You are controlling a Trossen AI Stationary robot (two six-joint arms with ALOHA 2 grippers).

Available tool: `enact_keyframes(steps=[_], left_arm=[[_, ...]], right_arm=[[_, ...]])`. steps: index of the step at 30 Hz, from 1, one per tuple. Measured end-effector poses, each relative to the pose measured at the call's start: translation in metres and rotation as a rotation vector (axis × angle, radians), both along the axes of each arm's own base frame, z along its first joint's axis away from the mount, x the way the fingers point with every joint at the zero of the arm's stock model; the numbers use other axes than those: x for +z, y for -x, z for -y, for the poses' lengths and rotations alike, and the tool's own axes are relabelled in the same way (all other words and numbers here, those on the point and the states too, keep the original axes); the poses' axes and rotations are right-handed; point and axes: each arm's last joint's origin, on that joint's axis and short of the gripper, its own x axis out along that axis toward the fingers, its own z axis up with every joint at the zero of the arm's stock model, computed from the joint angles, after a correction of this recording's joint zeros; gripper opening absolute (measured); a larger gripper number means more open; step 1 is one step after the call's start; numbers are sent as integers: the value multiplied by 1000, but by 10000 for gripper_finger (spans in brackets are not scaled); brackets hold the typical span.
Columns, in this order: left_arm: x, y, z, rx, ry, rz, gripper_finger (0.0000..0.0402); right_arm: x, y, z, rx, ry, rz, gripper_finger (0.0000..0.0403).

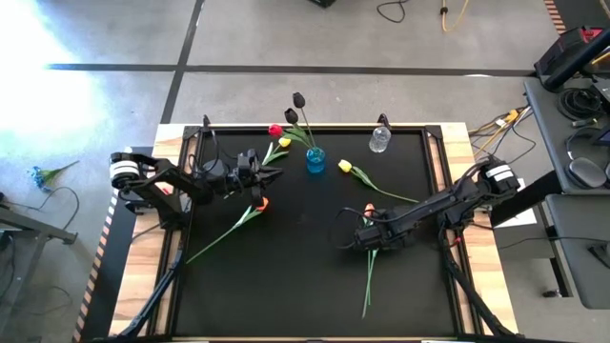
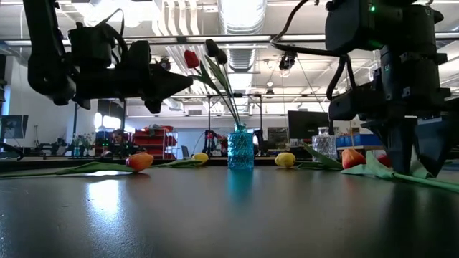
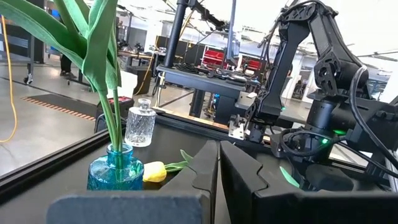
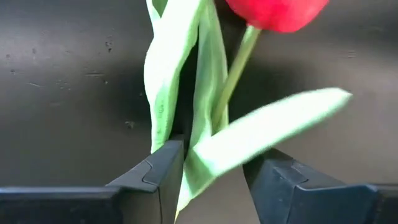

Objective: Sort flowers into vase by color
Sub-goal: Put the red flower into the transparent blue vase

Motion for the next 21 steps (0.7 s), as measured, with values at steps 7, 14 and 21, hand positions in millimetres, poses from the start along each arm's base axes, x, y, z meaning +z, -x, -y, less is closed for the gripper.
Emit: enact_keyframes(steps=[7,14,21], left_arm=[[0,0,0,0,0,0,4],[-1,1,0,1,1,-5,4],[-3,4,0,1,-13,-19,4]], right_arm=[[-1,0,1,29,5,12,99],[0,-2,1,78,28,30,16],[31,-5,3,127,101,135,14]])
